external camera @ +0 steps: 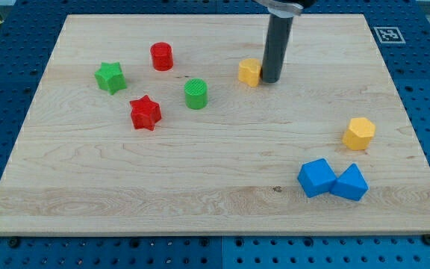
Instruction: Push the yellow hexagon to the center
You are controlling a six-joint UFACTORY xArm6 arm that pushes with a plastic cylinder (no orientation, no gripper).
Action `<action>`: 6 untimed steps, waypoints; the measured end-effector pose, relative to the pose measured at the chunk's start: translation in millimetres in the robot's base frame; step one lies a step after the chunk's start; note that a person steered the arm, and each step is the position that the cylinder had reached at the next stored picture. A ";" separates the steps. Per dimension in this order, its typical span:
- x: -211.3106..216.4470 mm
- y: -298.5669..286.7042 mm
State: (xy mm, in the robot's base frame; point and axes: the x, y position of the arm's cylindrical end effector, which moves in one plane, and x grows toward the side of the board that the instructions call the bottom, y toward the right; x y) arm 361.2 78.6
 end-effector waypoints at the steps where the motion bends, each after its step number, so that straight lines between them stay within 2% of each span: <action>1: -7.8 -29.6; 2: -12.4 -58.8; 3: -18.2 -59.0; 4: -16.4 -0.3; 5: 19.0 89.2; 6: 85.1 153.3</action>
State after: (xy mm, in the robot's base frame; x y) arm 446.4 231.9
